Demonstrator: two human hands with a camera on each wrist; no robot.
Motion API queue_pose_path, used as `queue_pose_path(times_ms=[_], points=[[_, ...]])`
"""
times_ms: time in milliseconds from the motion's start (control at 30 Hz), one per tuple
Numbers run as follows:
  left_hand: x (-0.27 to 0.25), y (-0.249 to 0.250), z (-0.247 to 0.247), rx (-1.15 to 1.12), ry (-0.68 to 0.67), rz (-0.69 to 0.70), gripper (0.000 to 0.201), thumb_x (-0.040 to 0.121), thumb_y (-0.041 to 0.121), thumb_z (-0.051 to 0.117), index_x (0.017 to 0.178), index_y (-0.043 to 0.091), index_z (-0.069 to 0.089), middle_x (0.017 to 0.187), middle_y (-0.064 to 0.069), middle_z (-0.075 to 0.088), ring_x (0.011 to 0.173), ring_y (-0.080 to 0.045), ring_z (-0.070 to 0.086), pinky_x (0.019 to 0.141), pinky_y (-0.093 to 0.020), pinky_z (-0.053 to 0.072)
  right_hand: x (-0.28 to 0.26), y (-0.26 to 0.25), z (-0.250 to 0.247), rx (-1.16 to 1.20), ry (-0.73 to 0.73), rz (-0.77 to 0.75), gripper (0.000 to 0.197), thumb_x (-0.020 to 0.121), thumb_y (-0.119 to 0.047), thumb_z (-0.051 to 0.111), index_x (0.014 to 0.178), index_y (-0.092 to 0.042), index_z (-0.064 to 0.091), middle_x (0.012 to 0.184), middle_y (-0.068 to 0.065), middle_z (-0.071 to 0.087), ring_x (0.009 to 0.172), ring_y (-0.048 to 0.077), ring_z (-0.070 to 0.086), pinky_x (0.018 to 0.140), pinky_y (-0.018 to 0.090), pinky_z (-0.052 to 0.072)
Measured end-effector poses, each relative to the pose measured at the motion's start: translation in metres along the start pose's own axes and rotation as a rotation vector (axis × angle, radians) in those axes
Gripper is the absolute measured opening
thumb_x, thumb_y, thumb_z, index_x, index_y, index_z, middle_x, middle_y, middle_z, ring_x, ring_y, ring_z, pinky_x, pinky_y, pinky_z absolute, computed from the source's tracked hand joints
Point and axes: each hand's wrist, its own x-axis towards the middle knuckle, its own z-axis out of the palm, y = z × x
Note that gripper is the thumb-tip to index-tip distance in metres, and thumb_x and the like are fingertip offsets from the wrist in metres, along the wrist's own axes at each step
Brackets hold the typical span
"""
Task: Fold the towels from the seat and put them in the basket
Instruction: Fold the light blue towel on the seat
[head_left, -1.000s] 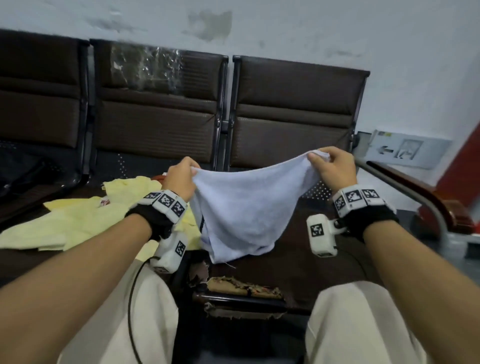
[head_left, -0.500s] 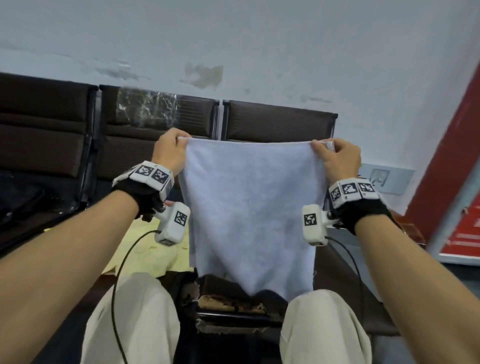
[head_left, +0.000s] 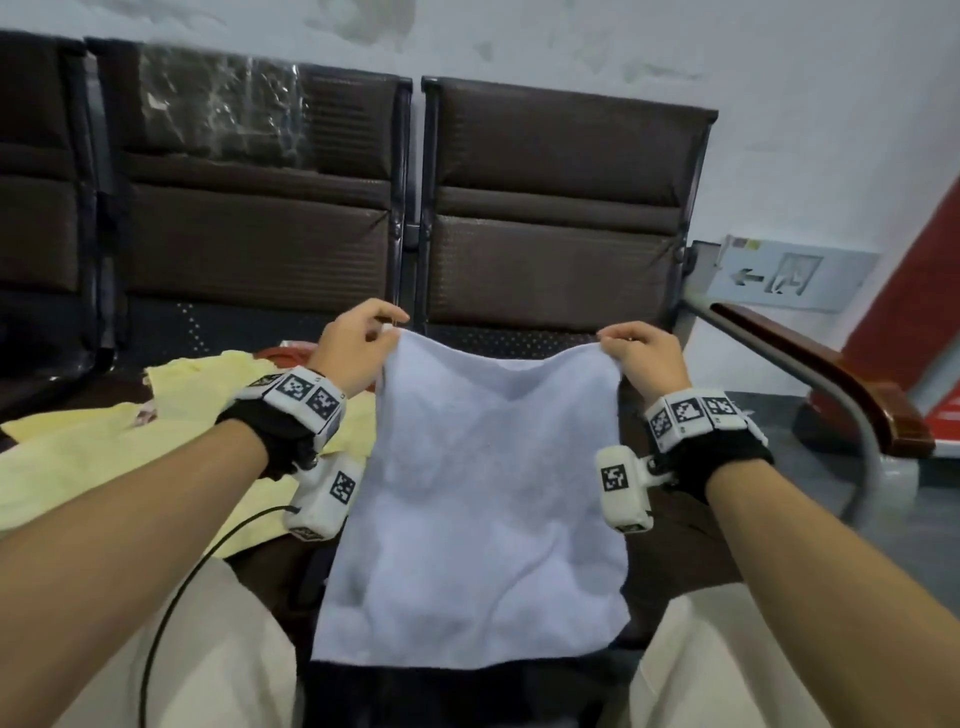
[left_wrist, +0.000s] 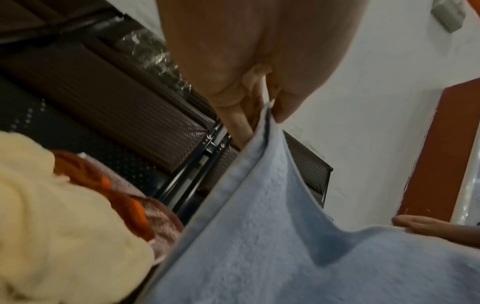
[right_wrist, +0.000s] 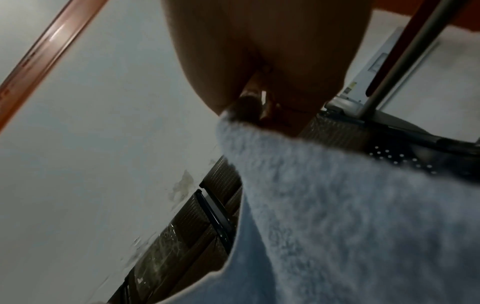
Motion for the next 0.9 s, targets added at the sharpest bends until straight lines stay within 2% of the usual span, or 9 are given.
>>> queue_pose_path(times_ms=[67, 167, 300, 367, 533, 600, 700, 800, 900], points=[[0.003, -0.007, 0.012, -0.055, -0.030, -0.030, 0.015, 0.091, 0.016, 0.054, 0.093, 0.025, 0.065, 0.087, -0.007, 0.066, 0.080, -0.026, 0.064, 0.061, -0.043, 0.059, -0.002, 0.005, 0.009, 0.077, -0.110, 0.021, 0.010, 0.083, -0.005, 0.064, 0.083, -0.010, 0.073, 0.077, 0.007, 0.066, 0.067, 0.017, 0.059, 0.050, 0.019, 0.050], [0.002, -0.021, 0.033, -0.138, -0.081, -0.101, 0.013, 0.088, 0.013, 0.059, 0.084, 0.021, 0.069, 0.085, -0.012, 0.069, 0.076, -0.024, 0.065, 0.059, -0.041, 0.059, -0.008, 0.018, 0.021, 0.158, -0.271, 0.059, 0.007, 0.084, -0.007, 0.066, 0.085, -0.006, 0.073, 0.081, 0.009, 0.069, 0.072, 0.017, 0.063, 0.067, 0.031, 0.054], [-0.001, -0.037, 0.053, -0.242, -0.101, -0.183, 0.011, 0.085, 0.009, 0.065, 0.083, 0.019, 0.070, 0.082, -0.009, 0.071, 0.073, -0.019, 0.065, 0.062, -0.035, 0.056, -0.020, 0.032, 0.038, 0.205, -0.479, 0.158, 0.014, 0.090, -0.005, 0.056, 0.089, 0.000, 0.069, 0.070, 0.015, 0.063, 0.057, 0.019, 0.064, 0.046, 0.024, 0.050], [-0.001, -0.039, 0.060, -0.275, -0.126, -0.199, 0.010, 0.085, 0.009, 0.066, 0.086, 0.018, 0.071, 0.082, -0.010, 0.071, 0.074, -0.018, 0.065, 0.066, -0.036, 0.057, -0.023, 0.037, 0.046, 0.198, -0.554, 0.142, 0.015, 0.090, 0.002, 0.051, 0.096, 0.004, 0.065, 0.068, 0.015, 0.066, 0.057, 0.019, 0.068, 0.044, 0.023, 0.050], [-0.007, -0.041, 0.075, -0.249, -0.219, -0.237, 0.015, 0.091, 0.011, 0.057, 0.093, 0.016, 0.071, 0.080, -0.013, 0.060, 0.071, -0.020, 0.056, 0.064, -0.031, 0.054, -0.023, 0.045, 0.060, -0.384, -0.612, -0.322, 0.005, 0.082, -0.013, 0.071, 0.087, -0.012, 0.071, 0.083, 0.006, 0.070, 0.076, 0.024, 0.066, 0.074, 0.035, 0.054], [-0.012, -0.040, 0.079, -0.248, -0.266, -0.231, 0.018, 0.091, 0.008, 0.056, 0.092, 0.019, 0.071, 0.074, -0.004, 0.060, 0.067, -0.014, 0.056, 0.060, -0.026, 0.052, -0.028, 0.042, 0.067, -0.381, -0.659, -0.417, 0.004, 0.081, -0.018, 0.072, 0.083, -0.014, 0.071, 0.087, 0.004, 0.065, 0.080, 0.020, 0.063, 0.075, 0.033, 0.051], [-0.016, -0.033, 0.082, -0.256, -0.314, -0.198, 0.015, 0.090, 0.010, 0.060, 0.100, 0.017, 0.068, 0.074, 0.001, 0.068, 0.062, -0.006, 0.063, 0.060, -0.024, 0.053, -0.035, 0.034, 0.077, -0.169, -0.677, -0.353, 0.009, 0.084, -0.020, 0.069, 0.079, -0.014, 0.065, 0.078, 0.004, 0.066, 0.070, 0.013, 0.060, 0.068, 0.032, 0.051], [-0.020, -0.024, 0.085, -0.315, -0.350, -0.204, 0.018, 0.089, 0.007, 0.060, 0.107, 0.008, 0.065, 0.090, -0.018, 0.071, 0.075, -0.021, 0.066, 0.068, -0.034, 0.055, -0.039, 0.031, 0.083, -0.173, -0.620, -0.338, 0.014, 0.079, -0.026, 0.073, 0.071, -0.020, 0.063, 0.066, -0.005, 0.061, 0.061, 0.006, 0.053, 0.059, 0.026, 0.045], [-0.022, -0.018, 0.084, -0.359, -0.369, -0.219, 0.018, 0.090, 0.003, 0.057, 0.107, 0.004, 0.064, 0.090, -0.018, 0.069, 0.075, -0.021, 0.065, 0.065, -0.027, 0.055, -0.042, 0.030, 0.087, -0.198, -0.610, -0.343, 0.016, 0.076, -0.030, 0.076, 0.069, -0.021, 0.065, 0.063, -0.008, 0.062, 0.059, 0.004, 0.052, 0.057, 0.022, 0.043]])
